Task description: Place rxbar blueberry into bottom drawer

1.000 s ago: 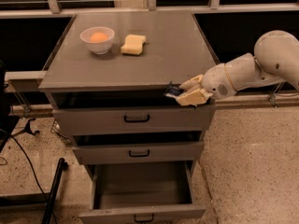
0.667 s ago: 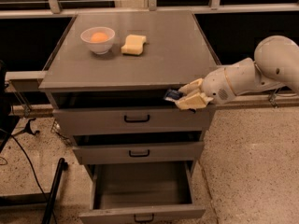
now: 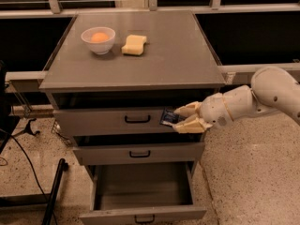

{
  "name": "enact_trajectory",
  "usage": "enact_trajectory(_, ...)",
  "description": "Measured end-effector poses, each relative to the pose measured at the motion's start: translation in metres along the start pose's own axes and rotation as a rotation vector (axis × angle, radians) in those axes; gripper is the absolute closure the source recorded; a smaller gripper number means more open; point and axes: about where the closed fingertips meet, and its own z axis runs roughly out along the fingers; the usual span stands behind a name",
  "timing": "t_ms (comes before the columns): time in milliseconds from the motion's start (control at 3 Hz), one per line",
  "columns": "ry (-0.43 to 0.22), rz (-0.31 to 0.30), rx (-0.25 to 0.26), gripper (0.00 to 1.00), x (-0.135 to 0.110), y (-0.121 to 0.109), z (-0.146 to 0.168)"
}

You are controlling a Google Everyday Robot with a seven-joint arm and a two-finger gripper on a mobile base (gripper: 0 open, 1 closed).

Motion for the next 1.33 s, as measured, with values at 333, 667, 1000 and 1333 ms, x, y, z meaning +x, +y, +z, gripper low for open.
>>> enact_trajectory(333, -0.049, -0.086, -0.026, 1.0, 0.028, 0.016, 0.029)
enact_trajectory(667, -0.049, -0.086, -0.028, 1.0, 0.029, 0.016, 0.03)
enact_trajectory(1000, -0.076, -0.097, -0.059, 1.0, 0.049, 0.024, 0.054)
enact_trajectory(1333, -0.113, -0.122, -0.088, 1.0, 0.067, 0.035, 0.08)
